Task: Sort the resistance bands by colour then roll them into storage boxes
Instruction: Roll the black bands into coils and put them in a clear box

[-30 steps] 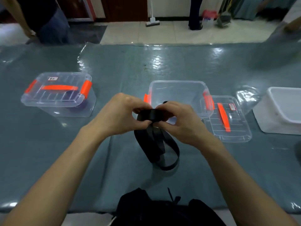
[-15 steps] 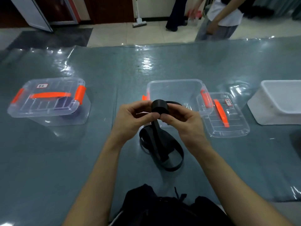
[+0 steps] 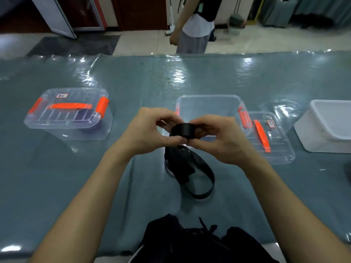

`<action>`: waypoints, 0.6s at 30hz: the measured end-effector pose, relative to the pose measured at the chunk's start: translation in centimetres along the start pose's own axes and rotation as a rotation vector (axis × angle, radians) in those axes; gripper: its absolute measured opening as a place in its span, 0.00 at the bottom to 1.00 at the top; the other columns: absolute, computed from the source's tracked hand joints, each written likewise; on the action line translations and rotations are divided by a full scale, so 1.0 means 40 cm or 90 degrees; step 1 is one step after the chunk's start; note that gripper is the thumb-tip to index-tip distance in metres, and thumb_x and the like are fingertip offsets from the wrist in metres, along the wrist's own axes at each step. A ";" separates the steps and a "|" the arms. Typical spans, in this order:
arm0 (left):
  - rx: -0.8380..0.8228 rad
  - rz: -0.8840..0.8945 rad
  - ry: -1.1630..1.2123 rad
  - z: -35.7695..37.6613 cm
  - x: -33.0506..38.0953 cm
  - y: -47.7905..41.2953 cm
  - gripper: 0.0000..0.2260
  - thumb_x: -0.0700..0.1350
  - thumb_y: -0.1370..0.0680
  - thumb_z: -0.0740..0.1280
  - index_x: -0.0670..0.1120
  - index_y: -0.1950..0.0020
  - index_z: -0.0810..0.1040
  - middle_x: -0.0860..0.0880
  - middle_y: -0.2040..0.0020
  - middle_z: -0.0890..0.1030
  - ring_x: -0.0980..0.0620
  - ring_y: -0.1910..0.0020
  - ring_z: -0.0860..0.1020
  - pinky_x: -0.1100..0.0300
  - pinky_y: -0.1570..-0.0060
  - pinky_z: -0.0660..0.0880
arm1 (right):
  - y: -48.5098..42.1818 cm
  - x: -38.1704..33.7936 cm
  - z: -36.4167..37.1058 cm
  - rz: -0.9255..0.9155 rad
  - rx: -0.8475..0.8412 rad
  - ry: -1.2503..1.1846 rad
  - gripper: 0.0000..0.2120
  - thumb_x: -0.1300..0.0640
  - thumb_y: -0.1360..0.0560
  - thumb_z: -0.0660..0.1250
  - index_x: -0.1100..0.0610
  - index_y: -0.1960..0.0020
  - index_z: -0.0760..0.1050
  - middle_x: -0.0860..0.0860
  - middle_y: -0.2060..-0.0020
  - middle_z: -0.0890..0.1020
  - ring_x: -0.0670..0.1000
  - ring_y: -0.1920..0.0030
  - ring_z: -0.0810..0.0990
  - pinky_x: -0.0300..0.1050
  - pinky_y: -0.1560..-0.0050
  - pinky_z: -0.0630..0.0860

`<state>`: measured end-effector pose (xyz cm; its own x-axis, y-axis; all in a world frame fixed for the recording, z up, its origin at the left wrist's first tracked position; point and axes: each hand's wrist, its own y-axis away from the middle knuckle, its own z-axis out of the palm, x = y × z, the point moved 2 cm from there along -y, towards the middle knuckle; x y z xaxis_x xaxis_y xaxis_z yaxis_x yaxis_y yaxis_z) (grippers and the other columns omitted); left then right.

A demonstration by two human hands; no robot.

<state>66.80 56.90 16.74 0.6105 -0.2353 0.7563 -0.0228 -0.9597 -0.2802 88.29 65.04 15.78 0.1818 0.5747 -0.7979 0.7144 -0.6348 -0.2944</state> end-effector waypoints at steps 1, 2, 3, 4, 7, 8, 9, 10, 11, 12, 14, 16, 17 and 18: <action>0.017 -0.033 0.080 0.011 -0.005 0.007 0.17 0.42 0.32 0.86 0.48 0.46 0.88 0.53 0.54 0.88 0.55 0.54 0.86 0.60 0.47 0.82 | 0.005 0.005 -0.006 0.012 0.024 -0.058 0.15 0.64 0.29 0.83 0.57 0.44 0.86 0.50 0.56 0.88 0.49 0.56 0.88 0.47 0.48 0.86; 0.032 -0.065 0.165 0.025 -0.012 0.013 0.18 0.41 0.33 0.86 0.48 0.45 0.88 0.51 0.52 0.88 0.53 0.53 0.86 0.60 0.46 0.82 | 0.010 0.007 -0.012 0.027 0.042 -0.124 0.16 0.65 0.30 0.83 0.58 0.44 0.85 0.52 0.56 0.89 0.49 0.55 0.89 0.46 0.47 0.86; 0.049 -0.091 0.237 0.042 -0.018 0.017 0.19 0.40 0.34 0.86 0.50 0.45 0.89 0.50 0.51 0.89 0.52 0.52 0.86 0.60 0.45 0.82 | 0.015 0.009 -0.020 0.046 0.057 -0.197 0.16 0.64 0.30 0.83 0.58 0.44 0.85 0.56 0.55 0.89 0.51 0.55 0.89 0.48 0.45 0.86; 0.072 -0.105 0.288 0.060 -0.021 0.018 0.19 0.38 0.34 0.85 0.52 0.47 0.89 0.50 0.51 0.89 0.52 0.52 0.86 0.60 0.46 0.82 | 0.018 0.009 -0.030 0.065 0.070 -0.270 0.17 0.63 0.31 0.82 0.58 0.44 0.84 0.60 0.53 0.89 0.53 0.53 0.89 0.50 0.44 0.86; 0.144 -0.102 0.352 0.109 0.018 0.000 0.19 0.34 0.33 0.80 0.55 0.50 0.91 0.51 0.51 0.90 0.54 0.50 0.86 0.62 0.46 0.81 | 0.023 -0.001 -0.060 0.096 0.102 -0.421 0.20 0.65 0.32 0.79 0.66 0.41 0.82 0.67 0.48 0.87 0.59 0.48 0.88 0.51 0.40 0.85; 0.165 -0.095 0.360 0.120 0.045 -0.012 0.19 0.33 0.33 0.79 0.54 0.49 0.90 0.51 0.52 0.90 0.55 0.50 0.87 0.62 0.46 0.81 | 0.024 -0.006 -0.065 0.097 0.115 -0.455 0.21 0.66 0.32 0.79 0.68 0.40 0.81 0.68 0.46 0.86 0.60 0.47 0.88 0.52 0.40 0.84; 0.184 -0.089 0.364 0.126 0.071 -0.024 0.19 0.33 0.32 0.79 0.53 0.48 0.90 0.52 0.52 0.90 0.55 0.50 0.87 0.62 0.46 0.81 | 0.025 -0.010 -0.067 0.100 0.128 -0.484 0.21 0.67 0.31 0.80 0.68 0.39 0.81 0.67 0.46 0.87 0.62 0.46 0.88 0.55 0.40 0.84; 0.203 -0.087 0.357 0.127 0.092 -0.035 0.18 0.33 0.31 0.81 0.51 0.47 0.89 0.52 0.52 0.90 0.55 0.50 0.87 0.62 0.46 0.81 | 0.026 -0.015 -0.072 0.104 0.139 -0.501 0.21 0.66 0.30 0.80 0.67 0.38 0.82 0.66 0.46 0.87 0.63 0.46 0.88 0.56 0.40 0.84; 0.216 -0.090 0.342 0.123 0.110 -0.044 0.16 0.35 0.31 0.82 0.48 0.46 0.88 0.51 0.51 0.90 0.54 0.50 0.87 0.59 0.46 0.81 | 0.026 -0.017 -0.080 0.110 0.146 -0.508 0.22 0.64 0.30 0.80 0.65 0.38 0.82 0.65 0.46 0.87 0.62 0.46 0.88 0.56 0.41 0.84; 0.223 -0.093 0.318 0.116 0.123 -0.049 0.15 0.38 0.30 0.83 0.47 0.45 0.88 0.49 0.50 0.90 0.52 0.50 0.87 0.54 0.46 0.82 | 0.028 -0.017 -0.092 0.114 0.141 -0.502 0.22 0.62 0.30 0.81 0.64 0.38 0.82 0.63 0.47 0.88 0.61 0.47 0.88 0.55 0.41 0.84; 0.219 -0.095 0.269 0.098 0.148 -0.050 0.15 0.44 0.30 0.84 0.46 0.45 0.89 0.44 0.48 0.90 0.47 0.49 0.87 0.41 0.45 0.82 | 0.031 -0.022 -0.135 0.112 0.095 -0.438 0.23 0.60 0.31 0.83 0.60 0.38 0.83 0.64 0.49 0.87 0.62 0.49 0.88 0.60 0.42 0.85; 0.208 -0.090 0.213 0.086 0.191 -0.052 0.16 0.47 0.31 0.84 0.47 0.46 0.90 0.42 0.50 0.89 0.45 0.52 0.87 0.41 0.45 0.83 | 0.034 -0.040 -0.191 0.102 0.037 -0.345 0.25 0.57 0.31 0.84 0.54 0.35 0.83 0.63 0.49 0.86 0.64 0.54 0.86 0.65 0.43 0.82; 0.198 -0.078 0.165 0.082 0.220 -0.057 0.15 0.48 0.32 0.85 0.48 0.47 0.90 0.44 0.51 0.89 0.45 0.52 0.87 0.42 0.45 0.84 | 0.035 -0.053 -0.220 0.090 0.017 -0.307 0.26 0.57 0.31 0.85 0.52 0.35 0.83 0.57 0.48 0.86 0.62 0.57 0.86 0.64 0.46 0.83; 0.182 -0.060 0.104 0.077 0.252 -0.064 0.15 0.48 0.31 0.86 0.49 0.47 0.90 0.46 0.53 0.89 0.45 0.53 0.87 0.45 0.44 0.84 | 0.033 -0.069 -0.250 0.068 0.001 -0.262 0.25 0.57 0.31 0.85 0.52 0.36 0.83 0.50 0.49 0.87 0.58 0.60 0.86 0.61 0.50 0.84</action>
<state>75.46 57.45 23.23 0.4642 -0.1910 0.8649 0.2647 -0.9019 -0.3413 95.49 67.76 22.86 -0.0301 0.2518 -0.9673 0.7048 -0.6809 -0.1991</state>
